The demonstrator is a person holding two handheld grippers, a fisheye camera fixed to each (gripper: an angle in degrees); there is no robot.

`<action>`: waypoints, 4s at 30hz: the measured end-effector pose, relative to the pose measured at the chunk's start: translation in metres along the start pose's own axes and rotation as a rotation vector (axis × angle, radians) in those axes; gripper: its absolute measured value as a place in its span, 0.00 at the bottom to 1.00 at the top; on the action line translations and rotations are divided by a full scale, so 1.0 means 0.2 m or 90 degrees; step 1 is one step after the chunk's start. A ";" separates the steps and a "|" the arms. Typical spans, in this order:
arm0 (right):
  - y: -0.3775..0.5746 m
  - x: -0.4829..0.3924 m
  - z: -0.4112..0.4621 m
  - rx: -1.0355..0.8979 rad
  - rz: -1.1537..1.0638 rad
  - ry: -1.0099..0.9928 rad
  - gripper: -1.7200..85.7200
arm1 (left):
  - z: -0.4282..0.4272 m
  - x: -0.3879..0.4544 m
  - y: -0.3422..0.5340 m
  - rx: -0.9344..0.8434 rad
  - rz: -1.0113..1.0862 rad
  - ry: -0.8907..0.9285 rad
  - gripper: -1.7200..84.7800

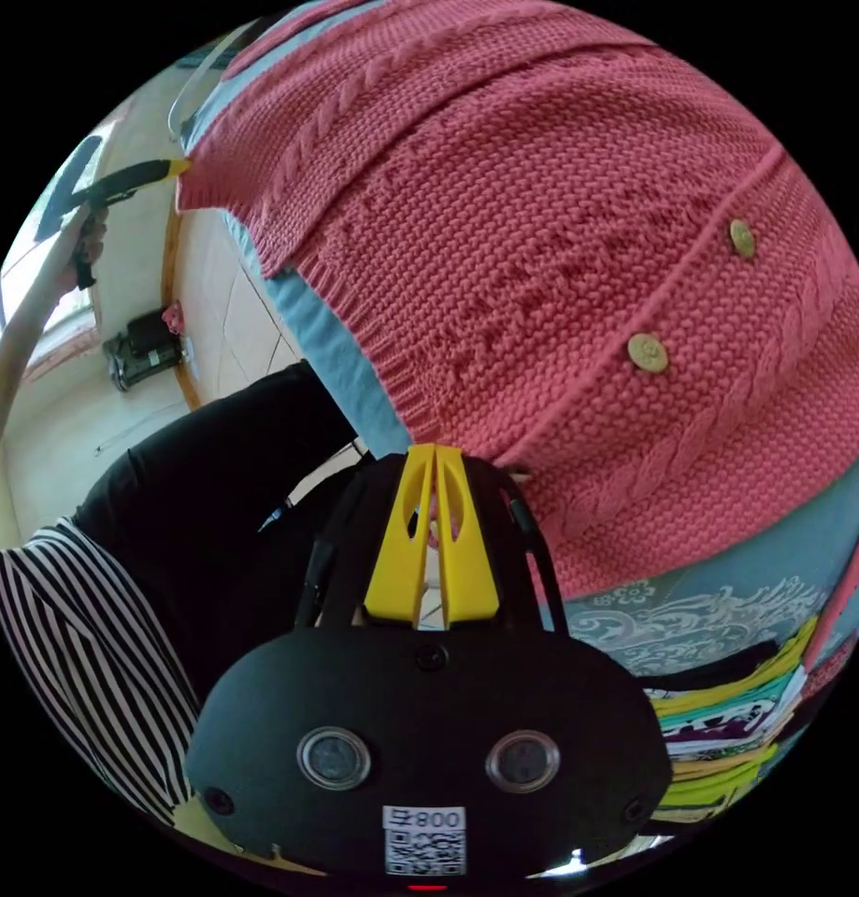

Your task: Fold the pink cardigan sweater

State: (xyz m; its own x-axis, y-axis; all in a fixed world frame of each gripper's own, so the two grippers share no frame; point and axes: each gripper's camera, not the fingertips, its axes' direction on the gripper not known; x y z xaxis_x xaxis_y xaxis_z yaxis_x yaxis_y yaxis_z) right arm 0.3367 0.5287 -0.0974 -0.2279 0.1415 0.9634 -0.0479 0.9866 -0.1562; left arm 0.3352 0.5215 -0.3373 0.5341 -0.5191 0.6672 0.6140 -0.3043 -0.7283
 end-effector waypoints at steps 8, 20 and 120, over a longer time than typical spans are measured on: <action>0.21 0.08 0.01 0.093 0.108 -0.081 0.05 | 0.15 0.05 -0.13 -0.011 -0.046 -0.062 0.07; 0.41 0.17 0.12 0.203 0.284 -0.023 0.11 | 0.45 1.09 -0.88 0.035 0.344 0.141 0.12; -0.86 1.10 -2.53 0.389 0.180 -0.061 0.07 | 1.25 0.81 -0.22 -0.091 0.214 -0.091 0.04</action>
State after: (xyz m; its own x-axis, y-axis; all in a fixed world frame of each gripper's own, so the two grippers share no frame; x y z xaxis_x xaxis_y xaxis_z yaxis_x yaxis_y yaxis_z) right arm 0.7866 0.4322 0.2510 -0.3969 0.3517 0.8478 -0.5085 0.6847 -0.5221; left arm 0.5404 0.6505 -0.1584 0.7740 -0.4951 0.3948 0.3086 -0.2496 -0.9179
